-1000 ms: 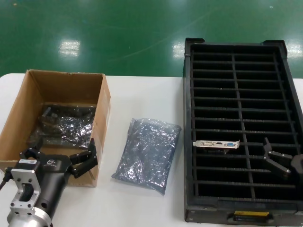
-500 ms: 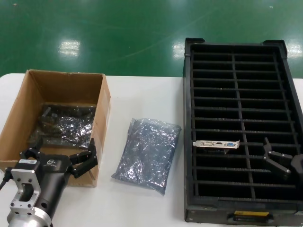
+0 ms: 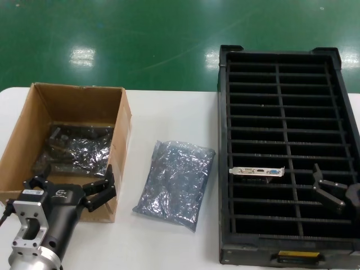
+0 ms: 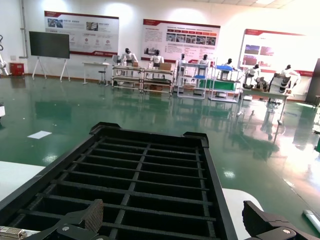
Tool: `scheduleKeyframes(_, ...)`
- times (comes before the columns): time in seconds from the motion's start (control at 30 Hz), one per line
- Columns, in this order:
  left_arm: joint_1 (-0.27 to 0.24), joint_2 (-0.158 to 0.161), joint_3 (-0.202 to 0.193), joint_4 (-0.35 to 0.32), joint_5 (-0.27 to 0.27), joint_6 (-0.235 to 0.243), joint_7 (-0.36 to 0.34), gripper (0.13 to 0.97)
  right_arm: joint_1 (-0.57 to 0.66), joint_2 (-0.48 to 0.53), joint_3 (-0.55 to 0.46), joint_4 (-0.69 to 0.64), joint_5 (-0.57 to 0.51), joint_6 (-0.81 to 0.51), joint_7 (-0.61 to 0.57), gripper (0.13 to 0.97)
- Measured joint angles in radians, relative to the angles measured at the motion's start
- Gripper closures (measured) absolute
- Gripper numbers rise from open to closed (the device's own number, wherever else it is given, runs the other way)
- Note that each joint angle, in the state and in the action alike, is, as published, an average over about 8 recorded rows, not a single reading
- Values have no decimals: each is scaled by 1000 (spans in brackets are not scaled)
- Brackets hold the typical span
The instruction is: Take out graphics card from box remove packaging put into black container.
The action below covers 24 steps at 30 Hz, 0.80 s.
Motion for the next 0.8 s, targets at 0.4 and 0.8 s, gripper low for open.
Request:
scheduleKeyframes(0.4,0,0,0,0,0,0,0,132,0,0,0,0,0,0,0,129)
scheduleKeyframes(0.8,0,0,0,0,0,0,0,132,0,0,0,0,0,0,0,129)
